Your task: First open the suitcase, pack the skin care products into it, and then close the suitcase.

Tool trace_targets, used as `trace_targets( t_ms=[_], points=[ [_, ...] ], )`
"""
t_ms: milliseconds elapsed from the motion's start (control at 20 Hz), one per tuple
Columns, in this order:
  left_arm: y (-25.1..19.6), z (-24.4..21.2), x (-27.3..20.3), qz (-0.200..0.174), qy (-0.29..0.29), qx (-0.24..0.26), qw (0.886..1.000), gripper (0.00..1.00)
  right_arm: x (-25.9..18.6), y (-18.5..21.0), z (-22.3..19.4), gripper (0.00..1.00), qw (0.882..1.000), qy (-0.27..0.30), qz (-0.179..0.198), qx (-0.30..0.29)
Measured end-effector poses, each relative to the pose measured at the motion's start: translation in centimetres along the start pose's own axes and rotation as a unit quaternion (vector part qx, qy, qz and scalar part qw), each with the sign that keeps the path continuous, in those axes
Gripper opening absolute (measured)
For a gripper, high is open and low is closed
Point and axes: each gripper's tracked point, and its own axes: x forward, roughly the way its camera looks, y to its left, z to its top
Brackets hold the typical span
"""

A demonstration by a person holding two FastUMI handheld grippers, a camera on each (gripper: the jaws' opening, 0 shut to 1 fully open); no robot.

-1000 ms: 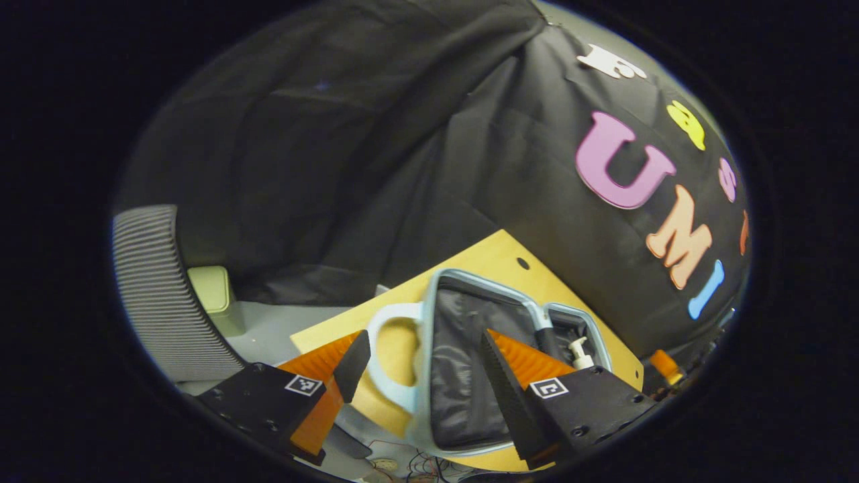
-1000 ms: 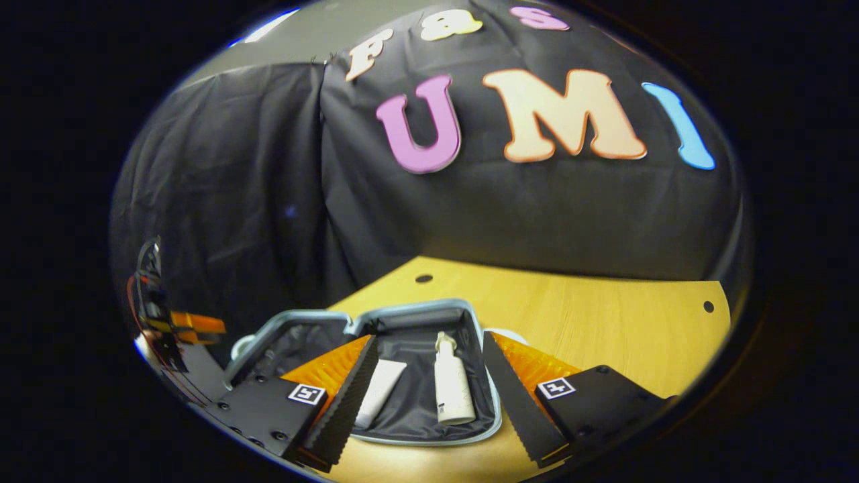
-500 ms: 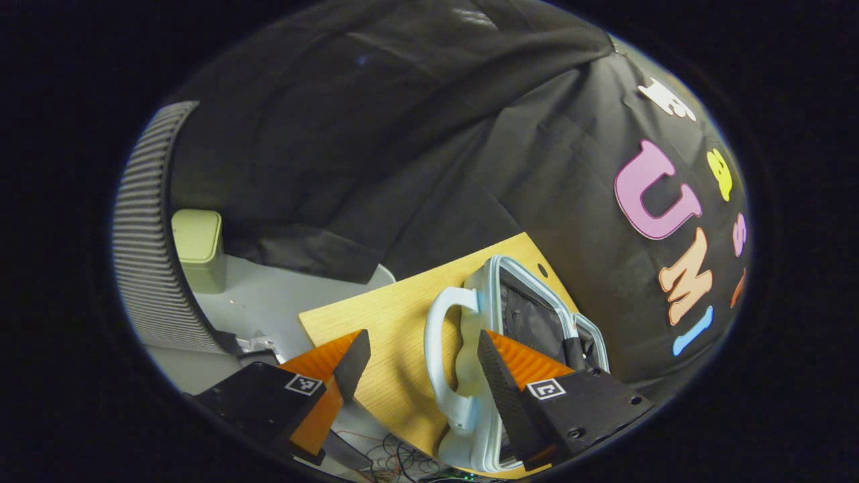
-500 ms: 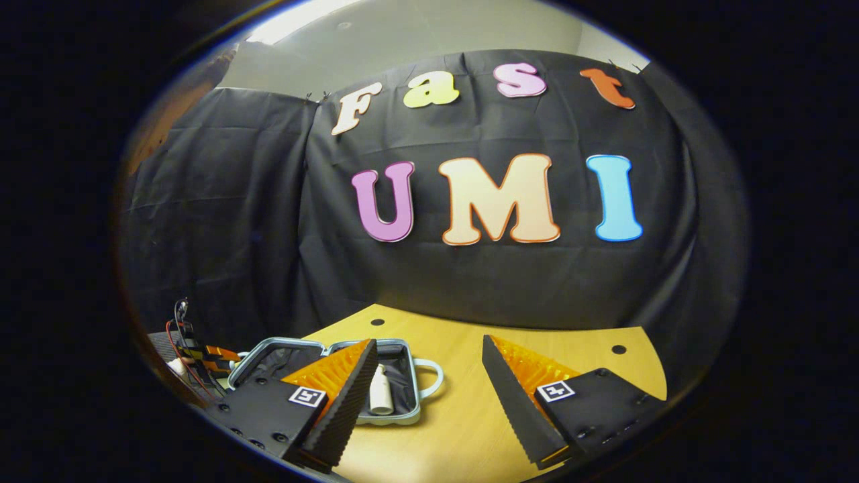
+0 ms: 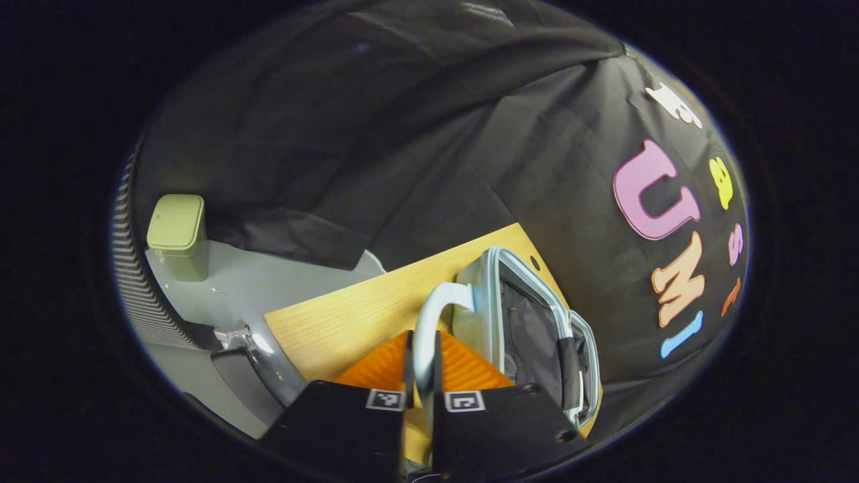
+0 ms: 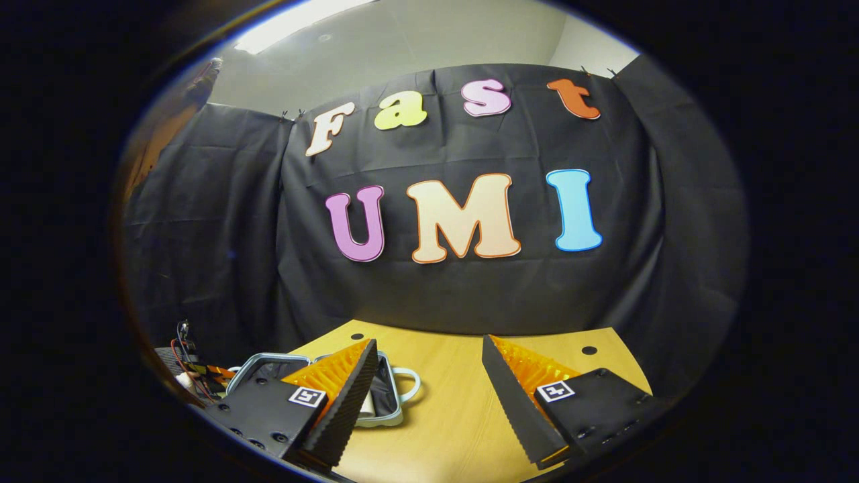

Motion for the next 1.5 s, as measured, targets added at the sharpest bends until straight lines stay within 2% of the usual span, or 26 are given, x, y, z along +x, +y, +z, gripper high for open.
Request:
trace_targets(
  t_ms=[200,350,500,600,750,900,1050,1300,1500],
  points=[
    [-2.0,0.9,-1.2,0.003,-0.003,-0.01,1.0,0.0,-0.7,-0.7,0.6,0.98,1.0,-0.009,-0.008,-0.009],
    [-6.7,3.4,-3.9,-0.009,-0.03,0.027,0.999,0.0,-1.5,-1.5,1.6,0.98,0.999,-0.025,-0.017,-0.014],
    [-12.8,5.5,-7.9,-0.044,-0.053,0.084,0.994,0.0,-2.7,-3.0,2.2,0.96,0.999,-0.037,-0.031,-0.012],
    [-18.1,5.5,-9.7,-0.068,-0.049,0.127,0.988,0.0,-3.8,-4.2,2.3,0.98,0.998,-0.042,-0.044,-0.017],
    [-26.3,3.5,-10.2,-0.096,-0.043,0.217,0.971,0.0,-5.9,-6.0,2.3,0.96,0.996,-0.047,-0.066,-0.031],
    [-35.9,-0.7,-9.0,-0.15,-0.024,0.257,0.954,0.0,-7.5,-7.4,2.1,0.98,0.994,-0.048,-0.083,-0.044],
    [-42.1,-6.8,-6.5,-0.183,0.011,0.282,0.942,0.0,-8.6,-7.8,1.6,0.98,0.994,-0.05,-0.09,-0.035],
    [-47.2,-16.7,-0.2,-0.178,0.047,0.319,0.93,0.0,-8.9,-7.7,-0.3,0.98,0.996,-0.041,-0.085,-0.008],
    [-46.3,-25.3,5.4,-0.138,0.095,0.37,0.914,0.0,-8.7,-7.8,-1.2,0.98,0.996,-0.035,-0.085,-0.004]
  ],
)
